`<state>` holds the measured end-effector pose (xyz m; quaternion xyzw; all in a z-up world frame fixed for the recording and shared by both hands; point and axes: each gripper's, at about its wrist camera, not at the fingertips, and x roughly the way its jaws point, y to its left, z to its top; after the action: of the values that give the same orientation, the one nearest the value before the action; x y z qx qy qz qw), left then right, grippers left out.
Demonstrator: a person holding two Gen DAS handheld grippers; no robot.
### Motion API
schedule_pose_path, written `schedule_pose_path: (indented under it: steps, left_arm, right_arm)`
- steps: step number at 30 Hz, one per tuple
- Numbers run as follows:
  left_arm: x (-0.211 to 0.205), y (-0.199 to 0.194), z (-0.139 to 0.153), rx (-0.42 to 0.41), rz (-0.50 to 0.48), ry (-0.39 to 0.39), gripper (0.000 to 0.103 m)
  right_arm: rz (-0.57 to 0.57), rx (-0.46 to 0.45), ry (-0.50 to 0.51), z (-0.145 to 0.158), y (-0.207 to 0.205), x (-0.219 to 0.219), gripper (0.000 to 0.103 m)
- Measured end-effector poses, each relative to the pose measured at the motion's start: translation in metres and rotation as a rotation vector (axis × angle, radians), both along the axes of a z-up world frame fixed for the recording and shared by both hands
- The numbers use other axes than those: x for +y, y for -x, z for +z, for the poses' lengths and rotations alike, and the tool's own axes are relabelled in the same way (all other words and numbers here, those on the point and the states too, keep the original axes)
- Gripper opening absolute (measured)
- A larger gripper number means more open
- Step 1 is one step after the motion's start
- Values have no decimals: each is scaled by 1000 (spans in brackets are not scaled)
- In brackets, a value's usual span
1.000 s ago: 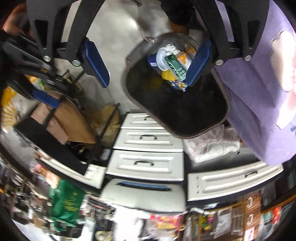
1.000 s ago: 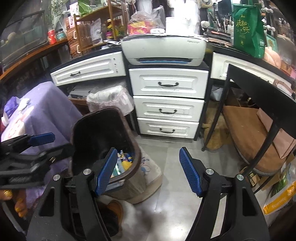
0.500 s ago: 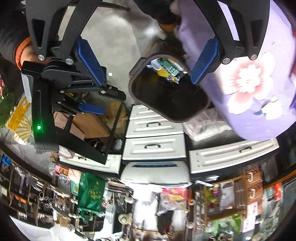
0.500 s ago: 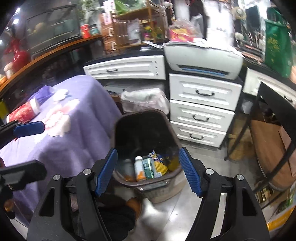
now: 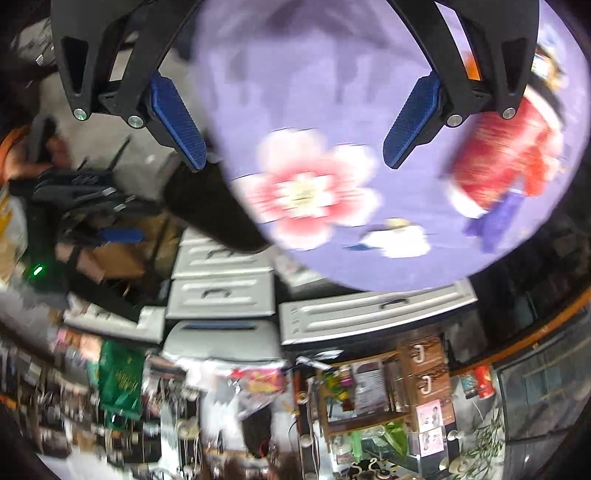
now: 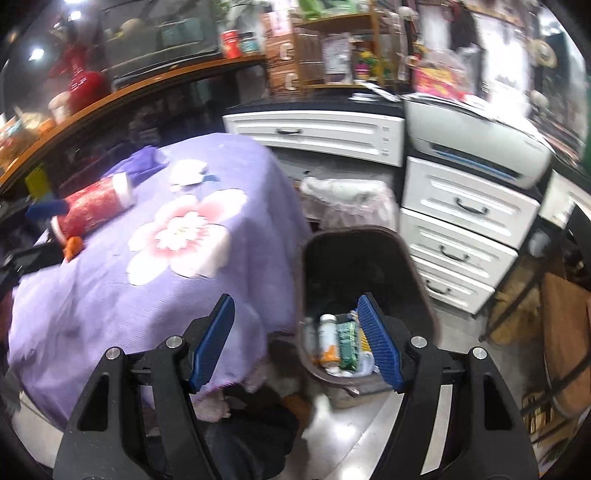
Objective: Collect trash
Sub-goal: 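Move the left tool to the red paper cup and close on it, then lift the red cup with the left tool while the right tool grasps the orange peel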
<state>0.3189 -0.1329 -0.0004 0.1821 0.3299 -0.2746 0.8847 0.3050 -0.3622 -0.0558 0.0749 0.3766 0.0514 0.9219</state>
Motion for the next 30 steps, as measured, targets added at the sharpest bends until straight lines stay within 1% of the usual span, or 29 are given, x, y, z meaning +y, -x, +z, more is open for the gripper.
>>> schedule_pose_path:
  steps: [3,4,5,6,7,8,9,10,12,13,15,17,18,20,24,26,28,30]
  left_arm:
    - [23,-17,8,-32,9,-135,95]
    - [32,-28,11,-30,10,-190,95]
    - [41,-39,12,-8,10,-228,95]
    - [50,-45,12,13,13,-250,95]
    - [59,-60,11,61,20,-276,95]
    - [65,-70,11,84,28,-288,94]
    - [71,-79,13,90,45,-304,91]
    - [77,-90,14,91,67,-326,89]
    - [82,-104,11,126,67,-361,89]
    - [85,-113,7,172,59,-379,87]
    - [87,-124,-1,199,68,-403,83]
    - [87,-137,-15,227,81,-457,81]
    - [86,-141,-21,242,88,-472,80]
    - [83,-149,-30,237,100,-534,80]
    - [83,-159,-37,286,97,-571,80]
    - [80,-162,-46,307,82,-616,79]
    - [78,-166,-53,316,87,-655,77]
    - [77,-168,-59,323,88,-674,74]
  right_arm:
    - [45,-16,5,9,-9,20,71]
    - [60,-21,4,12,-12,28,71]
    - [72,-22,4,14,-16,34,71]
    - [83,-24,5,15,-18,41,71]
    - [97,-24,5,16,-21,49,71]
    - [107,-24,5,16,-22,55,71]
    - [117,-21,4,16,-24,61,71]
    - [130,-17,4,16,-26,67,71]
    - [148,-10,11,15,-28,76,71]
    - [156,-5,18,14,-29,82,71]
    - [167,3,24,13,-31,88,71]
    - [172,8,30,13,-31,91,71]
    - [173,9,32,13,-31,93,71]
    - [173,11,32,13,-32,94,71]
    - [172,25,22,10,-35,95,71]
    - [174,28,29,9,-37,97,71]
    - [174,28,26,9,-40,98,71]
    - [176,27,19,10,-41,100,71]
